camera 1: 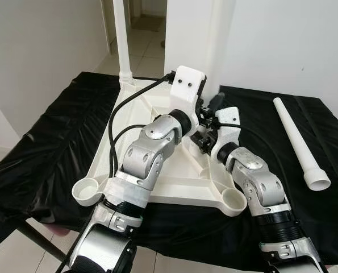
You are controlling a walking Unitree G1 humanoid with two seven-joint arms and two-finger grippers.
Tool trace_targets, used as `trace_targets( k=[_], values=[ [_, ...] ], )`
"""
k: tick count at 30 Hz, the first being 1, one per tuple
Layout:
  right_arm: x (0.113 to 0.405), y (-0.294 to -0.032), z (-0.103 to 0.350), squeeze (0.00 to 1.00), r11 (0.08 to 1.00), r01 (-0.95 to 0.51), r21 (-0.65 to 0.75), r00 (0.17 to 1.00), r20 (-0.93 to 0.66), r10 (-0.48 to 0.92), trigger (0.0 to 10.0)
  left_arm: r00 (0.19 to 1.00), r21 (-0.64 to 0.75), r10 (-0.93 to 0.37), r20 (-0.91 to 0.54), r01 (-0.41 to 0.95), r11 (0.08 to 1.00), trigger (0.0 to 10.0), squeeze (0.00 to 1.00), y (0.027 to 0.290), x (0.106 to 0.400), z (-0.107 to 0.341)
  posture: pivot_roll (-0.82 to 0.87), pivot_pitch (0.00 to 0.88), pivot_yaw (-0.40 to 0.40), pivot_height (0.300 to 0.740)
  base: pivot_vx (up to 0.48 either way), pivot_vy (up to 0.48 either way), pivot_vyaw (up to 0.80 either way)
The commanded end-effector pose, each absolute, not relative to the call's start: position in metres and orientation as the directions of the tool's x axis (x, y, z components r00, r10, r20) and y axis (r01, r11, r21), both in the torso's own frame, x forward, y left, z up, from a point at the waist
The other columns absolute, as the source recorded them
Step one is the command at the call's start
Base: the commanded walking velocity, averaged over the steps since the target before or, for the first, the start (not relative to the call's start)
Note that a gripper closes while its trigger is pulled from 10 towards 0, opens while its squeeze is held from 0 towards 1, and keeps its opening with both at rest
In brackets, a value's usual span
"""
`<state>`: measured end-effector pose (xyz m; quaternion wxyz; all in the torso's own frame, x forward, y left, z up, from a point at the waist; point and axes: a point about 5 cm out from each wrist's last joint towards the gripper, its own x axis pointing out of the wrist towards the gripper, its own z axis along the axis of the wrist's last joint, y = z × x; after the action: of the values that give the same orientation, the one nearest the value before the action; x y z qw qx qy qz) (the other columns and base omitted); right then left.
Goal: Building children table
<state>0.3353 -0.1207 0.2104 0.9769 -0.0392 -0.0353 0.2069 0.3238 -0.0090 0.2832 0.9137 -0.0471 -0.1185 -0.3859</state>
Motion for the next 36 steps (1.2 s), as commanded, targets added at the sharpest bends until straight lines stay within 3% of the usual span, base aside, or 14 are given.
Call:
trace_targets(
  k=[1, 13, 14, 21, 26, 36],
  values=[
    [0.34, -0.12, 0.209, 0.0, 0.922, -0.379, -0.082, 0.924, 0.024, 0.382, 10.0, 0.557, 0.01, -0.784, 0.273, 0.814, 0.581, 10.0, 1.0, -0.033, 0.305, 0.289, 0.02, 0.032, -0.012, 0.74, 0.0, 0.0, 0.0],
    [0.341, -0.121, 0.206, 0.0, 0.92, -0.377, -0.105, 0.924, 0.023, 0.382, 10.0, 0.566, -0.007, -0.769, 0.296, 0.806, 0.591, 10.0, 1.0, -0.026, 0.308, 0.297, 0.02, 0.025, -0.013, 0.74, 0.0, 0.0, 0.0],
    [0.341, -0.121, 0.206, 0.0, 0.923, -0.371, -0.104, 0.927, 0.025, 0.375, 10.0, 0.561, -0.032, -0.766, 0.315, 0.813, 0.582, 10.0, 0.0, -0.024, 0.308, 0.301, 0.02, 0.024, -0.016, 0.74, 0.0, 0.0, 0.0],
    [0.34, -0.125, 0.199, 0.0, 0.942, -0.325, -0.079, 0.945, 0.017, 0.327, 10.0, 0.54, -0.141, -0.727, 0.424, 0.832, 0.537, 10.0, 0.0, -0.011, 0.304, 0.316, 0.02, 0.021, -0.016, 0.74, 0.0, 0.0, 0.0],
    [0.339, -0.127, 0.197, 0.0, 0.949, -0.308, -0.072, 0.951, 0.017, 0.309, 10.0, 0.525, -0.143, -0.727, 0.442, 0.841, 0.521, 10.0, 0.0, -0.008, 0.301, 0.319, 0.02, 0.017, -0.015, 0.74, 0.0, 0.0, 0.0],
    [0.331, -0.143, 0.197, 0.0, 0.979, -0.192, -0.065, 0.977, 0.087, 0.197, 10.0, 0.567, -0.071, -0.749, 0.344, 0.811, 0.581, 10.0, 0.0, 0.003, 0.3, 0.286, 0.02, 0.022, -0.019, 0.74, 0.0, 0.0, 0.0]
  ],
)
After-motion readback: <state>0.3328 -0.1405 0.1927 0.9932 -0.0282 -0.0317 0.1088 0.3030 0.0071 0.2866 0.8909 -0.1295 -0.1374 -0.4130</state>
